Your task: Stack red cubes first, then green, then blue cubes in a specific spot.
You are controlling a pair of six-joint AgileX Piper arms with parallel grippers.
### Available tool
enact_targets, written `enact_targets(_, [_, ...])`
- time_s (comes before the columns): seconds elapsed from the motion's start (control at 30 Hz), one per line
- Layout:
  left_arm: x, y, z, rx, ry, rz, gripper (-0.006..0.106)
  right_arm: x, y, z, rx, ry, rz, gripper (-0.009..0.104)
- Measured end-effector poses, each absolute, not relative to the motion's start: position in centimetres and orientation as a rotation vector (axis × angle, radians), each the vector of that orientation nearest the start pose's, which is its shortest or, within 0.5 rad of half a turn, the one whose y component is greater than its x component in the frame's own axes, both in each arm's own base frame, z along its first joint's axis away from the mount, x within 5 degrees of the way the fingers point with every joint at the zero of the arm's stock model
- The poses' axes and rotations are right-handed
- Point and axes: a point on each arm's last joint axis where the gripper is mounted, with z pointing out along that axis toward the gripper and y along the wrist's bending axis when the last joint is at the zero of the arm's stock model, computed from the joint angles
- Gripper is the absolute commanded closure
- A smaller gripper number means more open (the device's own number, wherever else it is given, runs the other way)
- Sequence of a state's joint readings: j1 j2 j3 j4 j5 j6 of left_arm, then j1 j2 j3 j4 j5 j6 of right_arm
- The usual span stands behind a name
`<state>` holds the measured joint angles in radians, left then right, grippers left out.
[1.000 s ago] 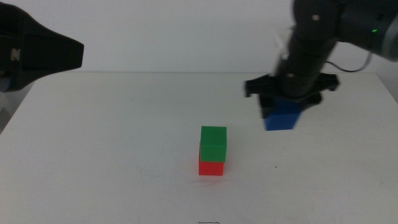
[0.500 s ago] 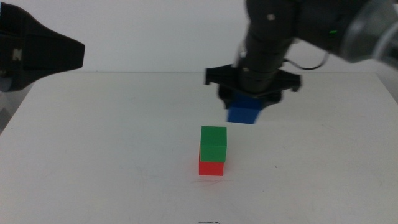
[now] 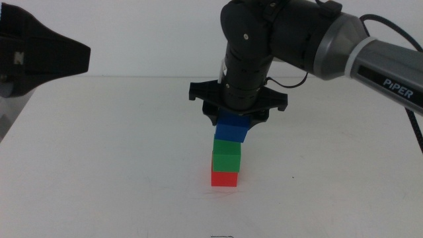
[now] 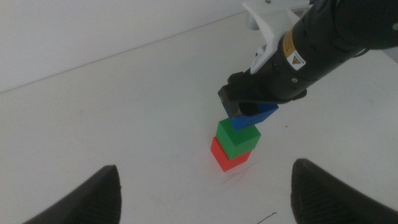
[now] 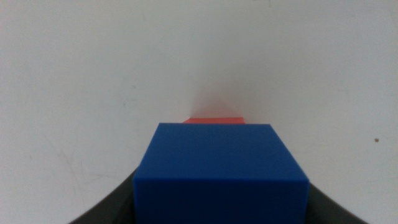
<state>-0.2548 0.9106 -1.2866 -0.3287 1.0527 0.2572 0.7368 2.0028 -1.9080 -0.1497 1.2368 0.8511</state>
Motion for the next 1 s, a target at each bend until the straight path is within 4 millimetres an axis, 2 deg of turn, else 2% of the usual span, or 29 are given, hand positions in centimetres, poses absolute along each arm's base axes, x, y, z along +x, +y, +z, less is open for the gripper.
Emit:
enact_targets(0.57, [13.4,-6.1,45.5,0.530,2.070,-0.400,0.007,33.1,29.4,27.5,0.112,2.836,0.134,0.094])
enact_targets(0.63, [13.4,-6.1,45.5,0.530,2.070,-0.400,0.007,33.1,29.4,27.5,0.111,2.833,0.129,0.082])
enact_targets(0.67, [13.4,-6.1,45.5,0.530,2.070,-0.400,0.007,33.1,29.4,27.5,0.110,2.832,0.126,0.039])
enact_targets(0.83, [13.4,-6.1,45.5,0.530,2.070,-0.400,0.007,33.2,29.4,27.4,0.100,2.834,0.122,0.020])
enact_targets(1.0, [13.4,-6.1,45.5,0.530,2.070,-0.400,0.007,33.2,29.4,27.9,0.067,2.823,0.131,0.015])
